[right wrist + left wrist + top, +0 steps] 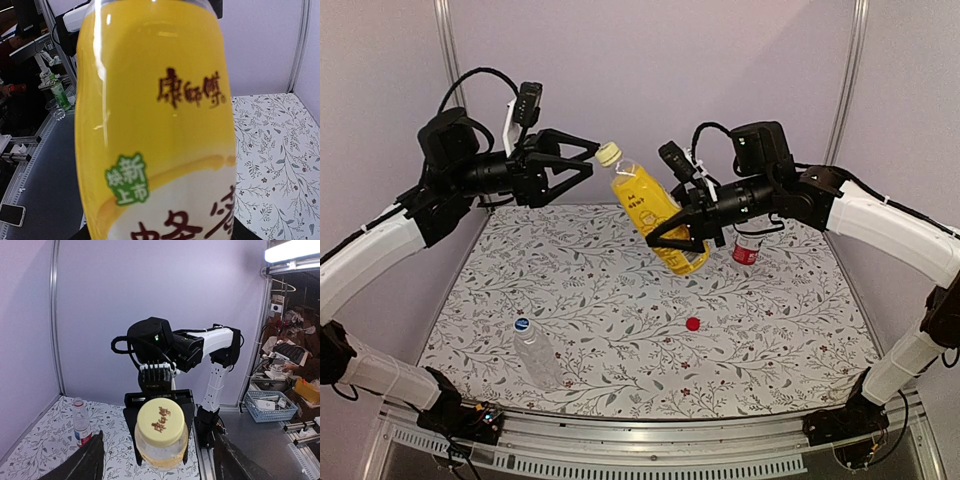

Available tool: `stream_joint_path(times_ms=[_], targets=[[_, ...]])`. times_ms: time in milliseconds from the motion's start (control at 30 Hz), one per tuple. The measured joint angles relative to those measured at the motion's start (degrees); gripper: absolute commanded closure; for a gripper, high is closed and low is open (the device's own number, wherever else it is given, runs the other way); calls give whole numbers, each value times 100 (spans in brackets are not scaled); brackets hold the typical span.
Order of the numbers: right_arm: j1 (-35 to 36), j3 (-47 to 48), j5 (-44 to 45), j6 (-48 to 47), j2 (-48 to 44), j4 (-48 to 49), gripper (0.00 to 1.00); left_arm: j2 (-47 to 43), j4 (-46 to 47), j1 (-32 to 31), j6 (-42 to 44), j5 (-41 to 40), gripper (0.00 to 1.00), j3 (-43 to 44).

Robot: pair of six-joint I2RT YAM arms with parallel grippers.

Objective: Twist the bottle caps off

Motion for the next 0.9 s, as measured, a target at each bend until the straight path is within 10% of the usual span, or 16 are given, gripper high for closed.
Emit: stream_joint_path(times_ms=[900], targets=[[0, -129, -142, 133, 0, 197, 63, 520, 1043, -177, -654, 299, 48, 90]])
